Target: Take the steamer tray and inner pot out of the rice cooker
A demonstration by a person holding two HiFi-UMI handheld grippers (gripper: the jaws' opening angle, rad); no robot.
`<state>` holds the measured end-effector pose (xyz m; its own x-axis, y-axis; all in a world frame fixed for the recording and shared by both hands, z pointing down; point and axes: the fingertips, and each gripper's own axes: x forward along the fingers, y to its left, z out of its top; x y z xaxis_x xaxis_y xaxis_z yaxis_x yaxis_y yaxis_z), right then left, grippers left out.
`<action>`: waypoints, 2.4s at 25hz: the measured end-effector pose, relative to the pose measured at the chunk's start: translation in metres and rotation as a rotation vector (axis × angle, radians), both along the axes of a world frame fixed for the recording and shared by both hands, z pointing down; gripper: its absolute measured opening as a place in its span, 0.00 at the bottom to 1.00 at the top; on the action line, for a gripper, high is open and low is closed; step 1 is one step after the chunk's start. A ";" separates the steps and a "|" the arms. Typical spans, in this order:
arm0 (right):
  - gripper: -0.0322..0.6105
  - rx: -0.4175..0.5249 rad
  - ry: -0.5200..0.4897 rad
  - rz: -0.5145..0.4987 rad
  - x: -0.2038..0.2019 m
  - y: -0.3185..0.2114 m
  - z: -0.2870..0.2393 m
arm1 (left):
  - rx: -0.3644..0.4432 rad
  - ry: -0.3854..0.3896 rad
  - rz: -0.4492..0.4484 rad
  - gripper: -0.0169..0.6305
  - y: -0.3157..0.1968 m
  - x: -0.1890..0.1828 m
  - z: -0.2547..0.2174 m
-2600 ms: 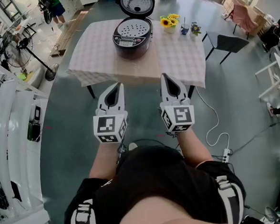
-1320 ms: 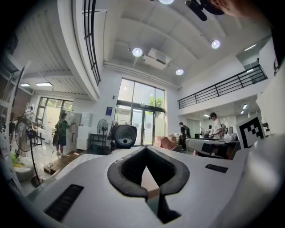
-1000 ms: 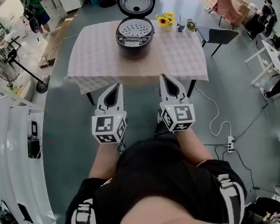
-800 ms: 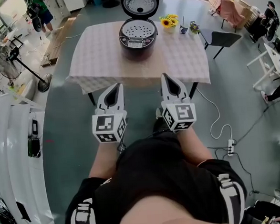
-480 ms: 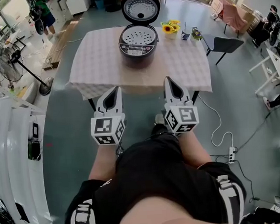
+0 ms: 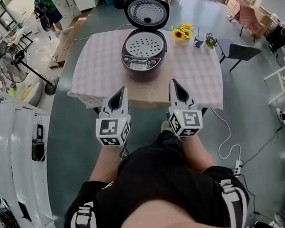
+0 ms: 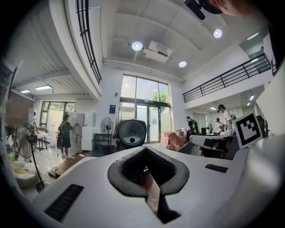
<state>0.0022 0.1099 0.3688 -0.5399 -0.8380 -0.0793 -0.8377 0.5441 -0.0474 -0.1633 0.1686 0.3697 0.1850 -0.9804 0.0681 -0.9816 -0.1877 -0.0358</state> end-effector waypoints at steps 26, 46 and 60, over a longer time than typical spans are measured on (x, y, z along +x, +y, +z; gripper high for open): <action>0.05 -0.088 0.018 -0.215 -0.004 -0.286 -0.019 | -0.073 -0.005 -0.151 0.03 -0.267 0.021 -0.029; 0.05 -0.121 0.036 0.079 -0.059 -0.347 -0.010 | -0.099 -0.030 0.114 0.03 -0.385 -0.074 -0.015; 0.05 -0.110 0.070 0.087 -0.074 -0.339 -0.010 | -0.117 0.036 0.142 0.03 -0.379 -0.098 -0.004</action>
